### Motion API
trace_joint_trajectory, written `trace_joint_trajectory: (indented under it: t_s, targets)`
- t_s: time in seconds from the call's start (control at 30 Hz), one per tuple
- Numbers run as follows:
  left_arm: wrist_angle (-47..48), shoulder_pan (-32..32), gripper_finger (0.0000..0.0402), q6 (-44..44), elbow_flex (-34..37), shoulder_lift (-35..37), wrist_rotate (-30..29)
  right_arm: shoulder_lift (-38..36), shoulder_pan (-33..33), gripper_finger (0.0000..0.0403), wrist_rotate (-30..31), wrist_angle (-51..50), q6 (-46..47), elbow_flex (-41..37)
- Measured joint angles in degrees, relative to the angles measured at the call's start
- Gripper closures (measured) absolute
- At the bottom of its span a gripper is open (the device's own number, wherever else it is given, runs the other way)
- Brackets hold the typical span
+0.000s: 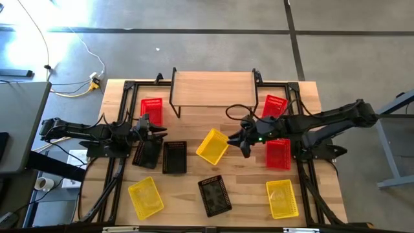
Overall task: Stack baskets on shelf by color
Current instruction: Put the top yellow bin on the shelf
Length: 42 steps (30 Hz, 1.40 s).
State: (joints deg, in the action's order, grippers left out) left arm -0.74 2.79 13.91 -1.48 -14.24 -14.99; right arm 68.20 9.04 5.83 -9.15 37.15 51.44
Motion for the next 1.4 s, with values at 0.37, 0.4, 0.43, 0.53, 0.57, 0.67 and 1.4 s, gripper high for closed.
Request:
trace_joint_trajectory:
  t_s: [0.37,0.4,0.43,0.53,0.57,0.67,1.4]
  targets:
    - [0.0,0.0,0.0296,2.3,0.0,0.0,0.0,4.6,0.0,0.0291,1.6,5.7,-3.2,3.3]
    - [-0.1,0.0,0.0295,2.3,0.0,0.0,0.0,5.4,0.0,0.0291,1.5,4.5,-5.0,5.0]
    - [-0.2,0.0,0.0295,2.4,0.0,0.0,0.0,6.3,0.0,0.0291,1.2,3.0,-7.0,6.9]
    - [-0.4,0.0,0.0296,2.4,0.0,0.0,-0.1,9.7,0.0,0.0291,1.0,-4.0,-10.2,12.6]
    - [-0.4,0.0,0.0296,2.5,0.0,0.0,-0.1,11.0,0.0,0.0291,1.0,-6.5,-10.5,14.5]
    - [-0.4,0.0,0.0295,2.4,0.0,0.0,-0.3,14.3,0.0,0.0291,1.0,-12.6,-11.5,19.5]
    - [-0.4,0.0,0.0295,5.5,0.0,0.0,-0.5,34.2,0.0,0.0212,-3.5,-19.3,-13.0,28.1]
